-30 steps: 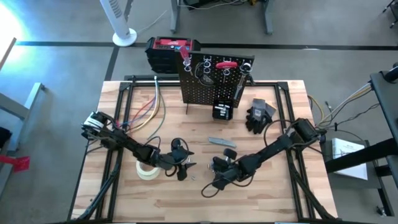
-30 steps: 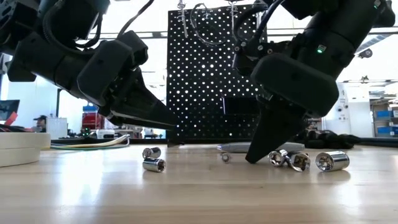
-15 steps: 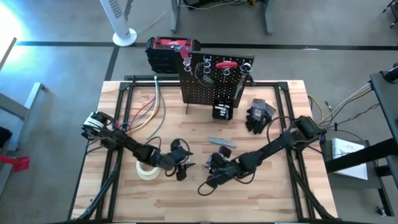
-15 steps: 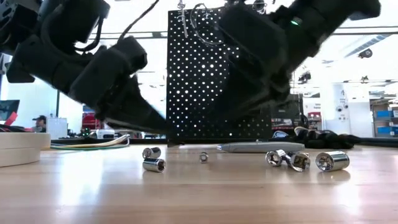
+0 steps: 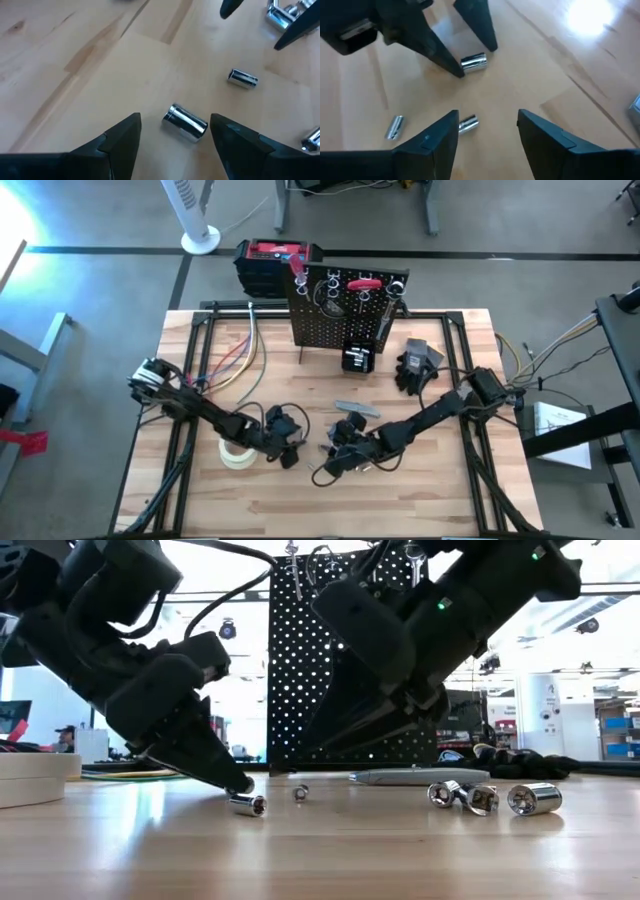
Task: Hang tools onto peg board
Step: Put the socket into the black bin on the peg board
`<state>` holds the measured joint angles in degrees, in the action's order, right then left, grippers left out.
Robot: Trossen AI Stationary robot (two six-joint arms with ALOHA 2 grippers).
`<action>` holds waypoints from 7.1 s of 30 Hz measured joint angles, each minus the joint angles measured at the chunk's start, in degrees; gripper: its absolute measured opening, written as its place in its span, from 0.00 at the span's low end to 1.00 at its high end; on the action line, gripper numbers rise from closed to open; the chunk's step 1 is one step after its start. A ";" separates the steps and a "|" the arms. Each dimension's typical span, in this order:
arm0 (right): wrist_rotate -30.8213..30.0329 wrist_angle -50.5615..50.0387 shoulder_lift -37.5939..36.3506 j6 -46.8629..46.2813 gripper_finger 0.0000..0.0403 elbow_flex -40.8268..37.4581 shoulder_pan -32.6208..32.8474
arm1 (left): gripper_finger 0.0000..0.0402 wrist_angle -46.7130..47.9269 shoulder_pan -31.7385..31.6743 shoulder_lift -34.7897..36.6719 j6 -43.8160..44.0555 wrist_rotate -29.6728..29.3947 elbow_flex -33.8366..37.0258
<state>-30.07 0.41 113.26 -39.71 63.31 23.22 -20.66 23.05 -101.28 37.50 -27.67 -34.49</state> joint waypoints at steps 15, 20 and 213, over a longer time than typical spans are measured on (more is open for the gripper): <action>0.02 -0.16 -0.27 6.33 0.48 0.07 -0.26 | 0.20 0.23 0.14 -6.39 -10.24 1.86 -7.75; 0.80 -0.05 -0.27 7.87 0.48 0.07 -0.41 | 0.19 6.04 0.15 -5.37 -14.25 3.61 -12.14; 13.50 -3.02 -10.66 11.48 0.45 -14.58 12.02 | 0.19 12.54 6.01 6.65 -10.00 -4.76 -9.74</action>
<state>-16.57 -2.60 102.61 -28.22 48.73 35.24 -8.12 29.06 -94.63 27.50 -32.42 -44.23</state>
